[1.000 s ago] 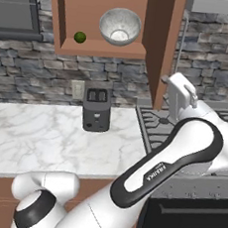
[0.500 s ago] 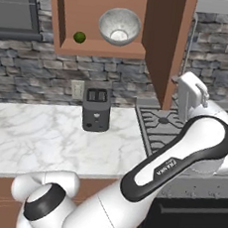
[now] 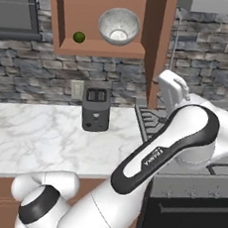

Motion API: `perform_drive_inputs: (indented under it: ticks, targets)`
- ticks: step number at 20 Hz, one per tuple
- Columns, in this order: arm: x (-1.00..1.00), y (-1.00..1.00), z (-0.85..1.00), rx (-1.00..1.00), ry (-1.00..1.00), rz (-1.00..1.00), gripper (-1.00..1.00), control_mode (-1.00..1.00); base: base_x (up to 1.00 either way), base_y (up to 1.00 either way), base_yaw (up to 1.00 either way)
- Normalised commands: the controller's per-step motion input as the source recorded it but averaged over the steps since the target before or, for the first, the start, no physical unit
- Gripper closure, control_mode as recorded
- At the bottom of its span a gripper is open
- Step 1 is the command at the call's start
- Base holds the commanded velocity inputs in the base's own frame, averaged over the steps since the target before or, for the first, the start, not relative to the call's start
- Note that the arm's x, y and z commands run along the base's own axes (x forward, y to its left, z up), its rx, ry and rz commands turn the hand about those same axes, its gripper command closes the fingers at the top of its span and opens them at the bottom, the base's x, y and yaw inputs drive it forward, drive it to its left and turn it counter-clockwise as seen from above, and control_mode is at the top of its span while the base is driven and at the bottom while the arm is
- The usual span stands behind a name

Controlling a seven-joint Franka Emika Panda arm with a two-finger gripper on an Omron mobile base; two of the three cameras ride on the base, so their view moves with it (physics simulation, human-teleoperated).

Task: Pick the mug and place it in the sink. Pick the bowl and place it in the open cabinet and then close the cabinet.

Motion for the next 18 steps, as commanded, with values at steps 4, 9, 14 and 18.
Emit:
perform_drive_inputs:
  ticks: [4, 9, 14, 18]
  targets:
    - [0.69, 1.0, -0.24, -0.14, 0.01, 0.0, -1.0, -1.0, 0.0, 0.0, 0.0]
    - [0.57, 1.0, 0.0, -0.09, 0.0, -0.01, -1.0, -1.0, 0.0, 0.0, 0.0]
    - [0.64, 1.0, 0.0, -0.08, -0.08, -0.08, -1.0, -1.0, 0.0, 0.0, 0.0]
    - [0.57, 0.99, 0.0, -0.05, -0.18, -0.21, -1.0, -1.0, 0.0, 0.0, 0.0]
